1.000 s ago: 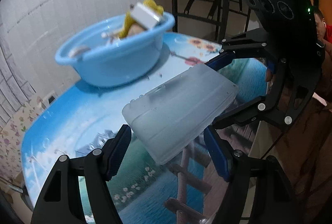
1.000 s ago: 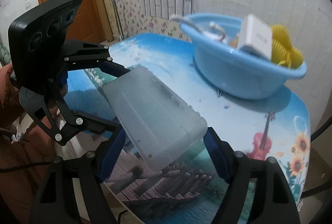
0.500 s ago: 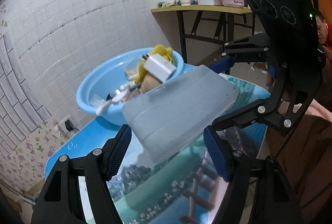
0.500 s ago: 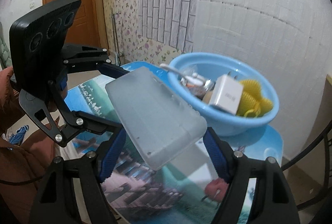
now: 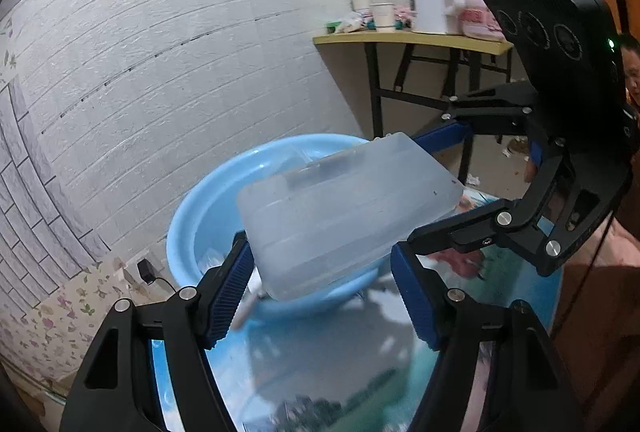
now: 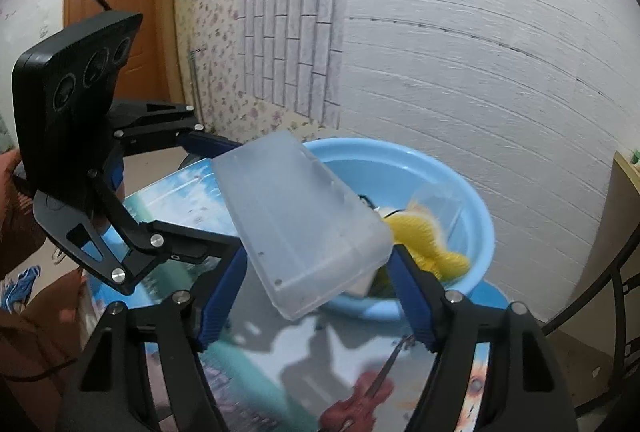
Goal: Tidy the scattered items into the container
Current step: 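Carry the clear plastic box with both tools over the basin, then lower the clear box into the basin and open both tools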
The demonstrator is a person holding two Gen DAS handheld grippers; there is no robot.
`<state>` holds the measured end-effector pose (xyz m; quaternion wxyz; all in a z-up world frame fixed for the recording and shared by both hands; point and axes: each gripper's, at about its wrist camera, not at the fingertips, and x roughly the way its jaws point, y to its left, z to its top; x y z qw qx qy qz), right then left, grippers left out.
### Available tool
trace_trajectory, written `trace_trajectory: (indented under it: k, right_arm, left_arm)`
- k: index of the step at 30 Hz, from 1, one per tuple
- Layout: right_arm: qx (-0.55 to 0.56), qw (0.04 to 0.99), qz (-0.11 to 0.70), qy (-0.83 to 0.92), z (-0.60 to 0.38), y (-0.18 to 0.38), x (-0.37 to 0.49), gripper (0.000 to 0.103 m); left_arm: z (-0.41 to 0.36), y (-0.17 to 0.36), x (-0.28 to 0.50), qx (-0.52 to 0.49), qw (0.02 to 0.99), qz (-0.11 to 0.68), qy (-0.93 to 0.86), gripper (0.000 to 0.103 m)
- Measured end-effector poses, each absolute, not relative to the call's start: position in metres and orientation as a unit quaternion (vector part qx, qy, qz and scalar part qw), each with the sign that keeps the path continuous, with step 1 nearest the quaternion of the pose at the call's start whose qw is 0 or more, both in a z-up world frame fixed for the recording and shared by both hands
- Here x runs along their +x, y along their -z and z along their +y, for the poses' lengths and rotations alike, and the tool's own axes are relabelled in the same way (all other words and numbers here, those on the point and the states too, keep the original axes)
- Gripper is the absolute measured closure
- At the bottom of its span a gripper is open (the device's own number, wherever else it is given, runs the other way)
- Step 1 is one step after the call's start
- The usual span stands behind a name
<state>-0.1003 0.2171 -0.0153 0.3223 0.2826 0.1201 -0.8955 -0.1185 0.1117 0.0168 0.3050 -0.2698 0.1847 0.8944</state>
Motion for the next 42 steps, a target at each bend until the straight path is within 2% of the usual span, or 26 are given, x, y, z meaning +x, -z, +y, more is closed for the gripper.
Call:
trace_trajectory:
  k: [20,28,35,42]
  right_arm:
    - [0.322,0.305,0.026,0.896,0.22,0.032,-0.2,0.033]
    - [0.325,0.286,0.015,0.901,0.217,0.036,-0.203,0.033]
    - [0.342,0.25,-0.003,0.906,0.216,0.036,-0.203,0.032]
    - [0.356,0.214,-0.008,0.91,0.212,0.031,-0.194,0.025]
  left_arm:
    - [0.1,0.001,-0.208,-0.305,0.274,0.097,-0.907,0.033]
    - [0.109,0.019,-0.206,-0.33,0.263,0.092,-0.902,0.032]
    - [0.1,0.021,-0.2,-0.345,0.213,0.06,-0.912,0.032]
    - [0.088,0.011,-0.179,-0.353,0.175,0.028,-0.919,0.015]
